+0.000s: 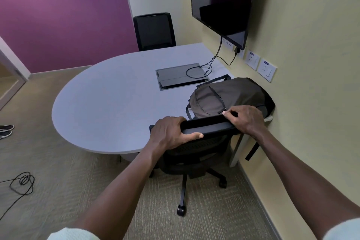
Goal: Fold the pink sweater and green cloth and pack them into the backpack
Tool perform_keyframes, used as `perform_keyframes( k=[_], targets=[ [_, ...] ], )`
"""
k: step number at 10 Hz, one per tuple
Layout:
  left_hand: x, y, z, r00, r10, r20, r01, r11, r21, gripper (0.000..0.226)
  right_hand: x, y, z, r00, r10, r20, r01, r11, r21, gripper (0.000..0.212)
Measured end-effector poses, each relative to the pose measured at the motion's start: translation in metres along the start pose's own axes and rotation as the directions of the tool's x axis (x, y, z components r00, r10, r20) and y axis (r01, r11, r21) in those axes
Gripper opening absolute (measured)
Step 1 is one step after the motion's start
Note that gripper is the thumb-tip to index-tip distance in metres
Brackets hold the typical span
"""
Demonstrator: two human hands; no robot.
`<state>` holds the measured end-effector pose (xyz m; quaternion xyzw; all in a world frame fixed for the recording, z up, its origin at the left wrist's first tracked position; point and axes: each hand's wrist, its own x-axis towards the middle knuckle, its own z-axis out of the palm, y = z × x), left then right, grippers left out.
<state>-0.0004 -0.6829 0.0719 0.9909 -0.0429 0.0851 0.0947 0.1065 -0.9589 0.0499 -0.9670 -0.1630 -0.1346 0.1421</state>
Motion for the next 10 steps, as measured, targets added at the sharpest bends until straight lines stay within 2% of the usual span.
perform_keyframes(
  k=[1,3,4,5,6,7,8,10],
  targets=[
    [-0.002,-0.001,0.001,1.000,-0.013,-0.001,0.013,1.000,0.016,0.089,0.000,-0.002,0.000,0.999,0.020,0.030,-0.020,1.000,-0.016,0.059],
    [-0.006,-0.003,-0.002,1.000,0.006,0.022,-0.006,1.000,0.014,0.091,-0.002,-0.011,-0.004,0.997,0.029,0.065,-0.028,1.000,-0.015,0.042],
    [-0.012,-0.004,-0.003,1.000,0.006,0.028,-0.007,0.999,0.041,0.093,-0.006,-0.020,-0.006,0.997,0.051,0.062,-0.047,0.997,-0.068,0.046],
    [-0.021,-0.008,-0.004,0.999,0.035,0.023,-0.037,0.998,0.056,0.090,-0.013,-0.034,-0.012,0.995,0.092,0.044,-0.082,0.978,-0.193,0.040],
    [-0.044,-0.030,-0.010,0.999,0.046,0.018,-0.046,0.999,-0.006,0.087,-0.021,-0.047,-0.018,0.990,0.136,0.020,-0.126,0.955,-0.270,0.040],
    [-0.070,-0.072,-0.018,0.999,-0.025,0.040,0.029,0.994,-0.101,0.092,-0.024,-0.072,-0.019,0.963,0.254,0.086,-0.228,0.944,-0.238,0.052],
    [-0.093,-0.128,-0.030,0.989,-0.130,0.076,0.139,0.983,-0.121,0.097,-0.025,-0.111,-0.014,0.947,0.297,0.119,-0.276,0.947,-0.166,0.060],
    [-0.132,-0.248,-0.065,0.971,-0.227,0.073,0.234,0.966,-0.107,0.093,-0.016,-0.227,0.013,0.972,0.229,0.049,-0.225,0.972,-0.065,0.057]
  ],
)
